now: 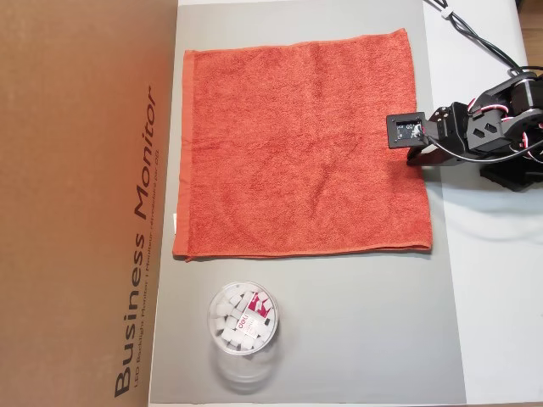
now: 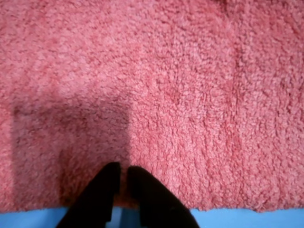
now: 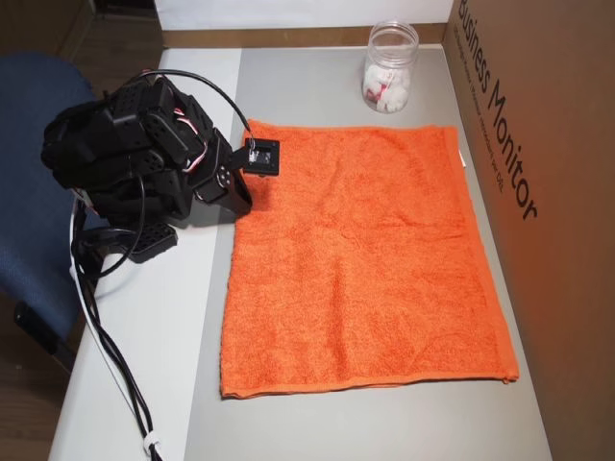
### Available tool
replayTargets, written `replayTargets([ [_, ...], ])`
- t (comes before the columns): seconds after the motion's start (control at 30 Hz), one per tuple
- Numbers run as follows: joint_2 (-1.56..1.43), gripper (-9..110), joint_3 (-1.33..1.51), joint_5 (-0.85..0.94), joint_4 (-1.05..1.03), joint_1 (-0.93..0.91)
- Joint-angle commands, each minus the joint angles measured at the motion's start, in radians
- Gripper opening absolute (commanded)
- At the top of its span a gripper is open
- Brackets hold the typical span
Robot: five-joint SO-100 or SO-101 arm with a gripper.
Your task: Fold the blanket.
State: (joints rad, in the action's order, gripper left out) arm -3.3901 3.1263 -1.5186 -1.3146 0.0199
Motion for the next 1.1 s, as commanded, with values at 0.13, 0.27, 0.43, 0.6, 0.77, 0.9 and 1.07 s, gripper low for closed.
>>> replayTargets([
  [0.13,-0.006,0,0.008,0.008,-0.005,0.006],
  [0.27,-0.006,0,0.008,0.008,-0.005,0.006],
  [0.43,-0.006,0,0.008,0.008,-0.005,0.006],
  [0.6,-0.006,0,0.008,0.008,-0.005,0.006],
  [0.77,-0.006,0,0.008,-0.002,0.009,-0.008],
  [0.9,-0.005,0,-0.017,-0.008,0.011,-0.011],
  [1.07,-0.005,0,-0.080,-0.008,0.009,-0.025],
])
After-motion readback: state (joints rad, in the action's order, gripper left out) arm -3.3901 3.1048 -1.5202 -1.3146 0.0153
